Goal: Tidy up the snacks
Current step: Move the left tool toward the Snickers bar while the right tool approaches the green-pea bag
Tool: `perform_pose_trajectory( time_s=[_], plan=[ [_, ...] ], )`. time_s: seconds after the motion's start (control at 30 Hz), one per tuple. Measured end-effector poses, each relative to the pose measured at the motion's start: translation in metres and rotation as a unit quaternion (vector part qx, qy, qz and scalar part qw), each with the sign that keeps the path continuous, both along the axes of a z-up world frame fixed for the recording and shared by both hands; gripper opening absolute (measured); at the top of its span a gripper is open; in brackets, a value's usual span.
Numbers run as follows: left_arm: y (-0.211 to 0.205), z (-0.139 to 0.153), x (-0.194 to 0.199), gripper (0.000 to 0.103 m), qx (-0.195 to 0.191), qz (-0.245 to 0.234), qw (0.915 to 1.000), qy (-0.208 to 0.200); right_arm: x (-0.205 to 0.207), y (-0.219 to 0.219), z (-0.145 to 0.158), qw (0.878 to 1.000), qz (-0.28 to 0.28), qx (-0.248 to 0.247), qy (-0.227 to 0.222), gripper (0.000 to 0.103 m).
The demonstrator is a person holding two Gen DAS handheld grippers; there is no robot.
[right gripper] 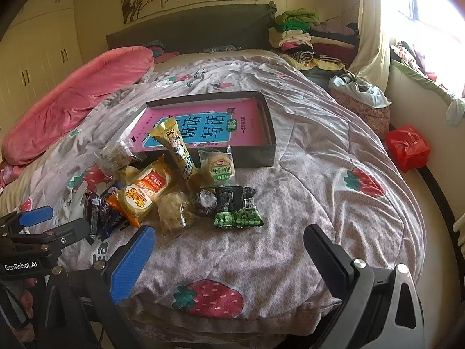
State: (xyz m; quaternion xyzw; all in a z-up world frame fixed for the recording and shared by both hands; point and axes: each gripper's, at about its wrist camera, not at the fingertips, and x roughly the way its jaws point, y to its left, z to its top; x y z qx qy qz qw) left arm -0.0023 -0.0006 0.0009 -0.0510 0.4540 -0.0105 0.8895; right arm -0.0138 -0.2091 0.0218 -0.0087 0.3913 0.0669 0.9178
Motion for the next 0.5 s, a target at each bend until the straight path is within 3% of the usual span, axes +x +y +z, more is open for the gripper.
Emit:
perform_pose_trajectory(
  time_s=[0.5],
  plan=[
    [-0.0009, -0.0009, -0.0005, 0.103, -0.001, 0.000, 1.0000, 0.001, 0.0013, -0.0009, -0.0033, 1.000, -0.003, 0.000, 0.004, 0.103]
  ],
)
